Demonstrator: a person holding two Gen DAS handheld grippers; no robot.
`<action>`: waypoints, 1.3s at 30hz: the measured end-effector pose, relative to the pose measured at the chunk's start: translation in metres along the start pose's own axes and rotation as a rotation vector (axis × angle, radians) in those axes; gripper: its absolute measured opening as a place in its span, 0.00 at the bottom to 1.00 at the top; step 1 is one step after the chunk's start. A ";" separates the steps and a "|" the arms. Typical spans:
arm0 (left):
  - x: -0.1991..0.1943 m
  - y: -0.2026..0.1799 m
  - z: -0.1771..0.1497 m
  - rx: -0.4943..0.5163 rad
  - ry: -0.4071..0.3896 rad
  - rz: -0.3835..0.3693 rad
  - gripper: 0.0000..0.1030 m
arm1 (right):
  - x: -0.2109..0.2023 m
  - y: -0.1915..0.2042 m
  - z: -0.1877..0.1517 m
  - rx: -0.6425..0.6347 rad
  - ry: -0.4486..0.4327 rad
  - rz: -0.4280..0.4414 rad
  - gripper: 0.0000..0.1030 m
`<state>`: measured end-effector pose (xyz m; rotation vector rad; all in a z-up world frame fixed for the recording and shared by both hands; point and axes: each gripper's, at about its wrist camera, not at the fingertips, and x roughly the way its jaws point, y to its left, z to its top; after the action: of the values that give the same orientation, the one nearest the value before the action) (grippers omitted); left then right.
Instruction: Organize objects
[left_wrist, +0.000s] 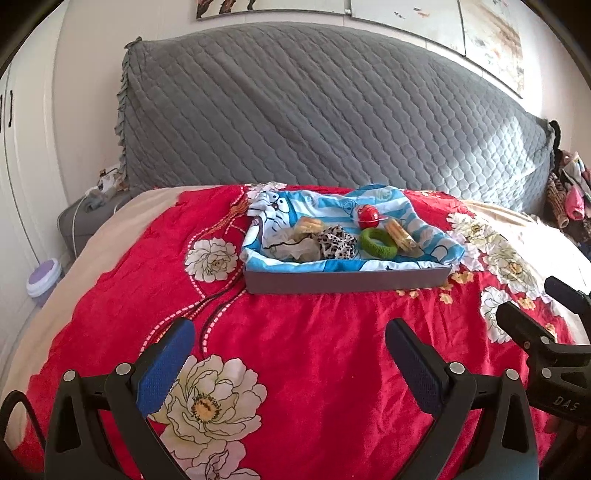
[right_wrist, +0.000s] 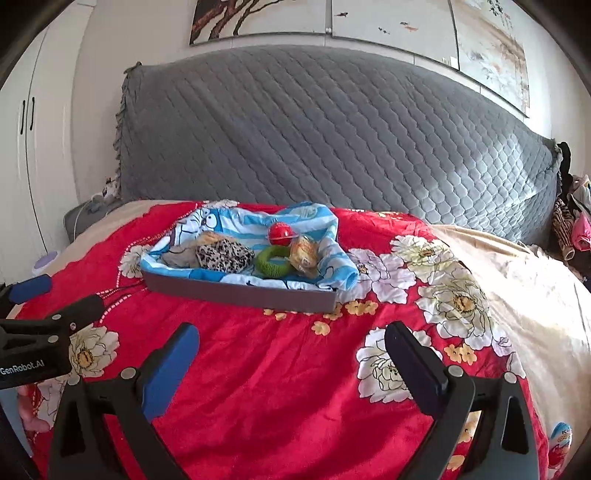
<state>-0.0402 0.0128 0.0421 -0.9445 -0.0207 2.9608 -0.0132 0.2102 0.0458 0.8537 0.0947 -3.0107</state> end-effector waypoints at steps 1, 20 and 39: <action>0.001 0.000 0.000 -0.002 0.000 0.003 1.00 | -0.001 0.000 0.000 0.000 -0.005 0.001 0.98; 0.012 0.001 -0.019 0.019 -0.030 -0.020 1.00 | 0.008 -0.003 -0.018 0.015 -0.003 -0.012 0.98; 0.038 0.010 -0.043 0.016 -0.003 0.020 1.00 | 0.027 -0.002 -0.045 0.007 0.049 -0.018 0.98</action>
<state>-0.0462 0.0043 -0.0148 -0.9437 0.0119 2.9763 -0.0125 0.2149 -0.0059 0.9324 0.0929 -3.0094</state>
